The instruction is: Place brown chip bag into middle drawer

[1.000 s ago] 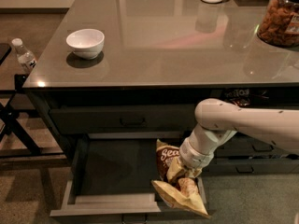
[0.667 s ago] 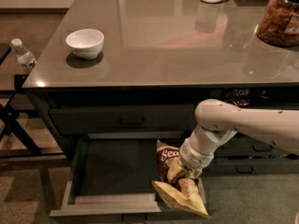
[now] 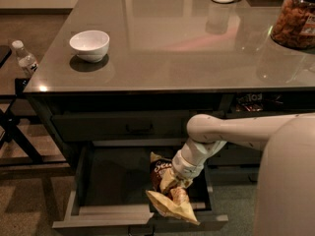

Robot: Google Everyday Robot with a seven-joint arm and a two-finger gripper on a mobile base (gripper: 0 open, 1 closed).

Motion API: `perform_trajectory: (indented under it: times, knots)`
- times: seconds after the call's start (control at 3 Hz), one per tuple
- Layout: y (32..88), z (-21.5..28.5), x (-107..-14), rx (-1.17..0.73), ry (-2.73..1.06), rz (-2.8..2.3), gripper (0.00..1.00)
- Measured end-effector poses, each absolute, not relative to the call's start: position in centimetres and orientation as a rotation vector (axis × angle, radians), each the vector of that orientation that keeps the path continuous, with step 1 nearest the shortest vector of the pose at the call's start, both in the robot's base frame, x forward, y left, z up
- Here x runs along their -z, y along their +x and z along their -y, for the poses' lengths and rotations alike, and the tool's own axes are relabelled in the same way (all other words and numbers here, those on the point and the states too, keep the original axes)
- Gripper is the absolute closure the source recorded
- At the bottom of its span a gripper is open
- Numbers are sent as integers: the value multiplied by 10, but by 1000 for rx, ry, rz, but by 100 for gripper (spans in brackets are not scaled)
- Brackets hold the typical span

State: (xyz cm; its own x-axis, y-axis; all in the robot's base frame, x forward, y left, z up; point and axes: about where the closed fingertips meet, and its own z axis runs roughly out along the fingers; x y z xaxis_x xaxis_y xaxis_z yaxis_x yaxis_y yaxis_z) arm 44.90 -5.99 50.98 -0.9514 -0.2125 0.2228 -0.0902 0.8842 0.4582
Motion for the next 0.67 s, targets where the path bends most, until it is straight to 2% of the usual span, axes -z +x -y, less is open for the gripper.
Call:
perform_trajectory:
  times: [0.67]
  knots:
    - [447,55,-499,645,162,2801,100]
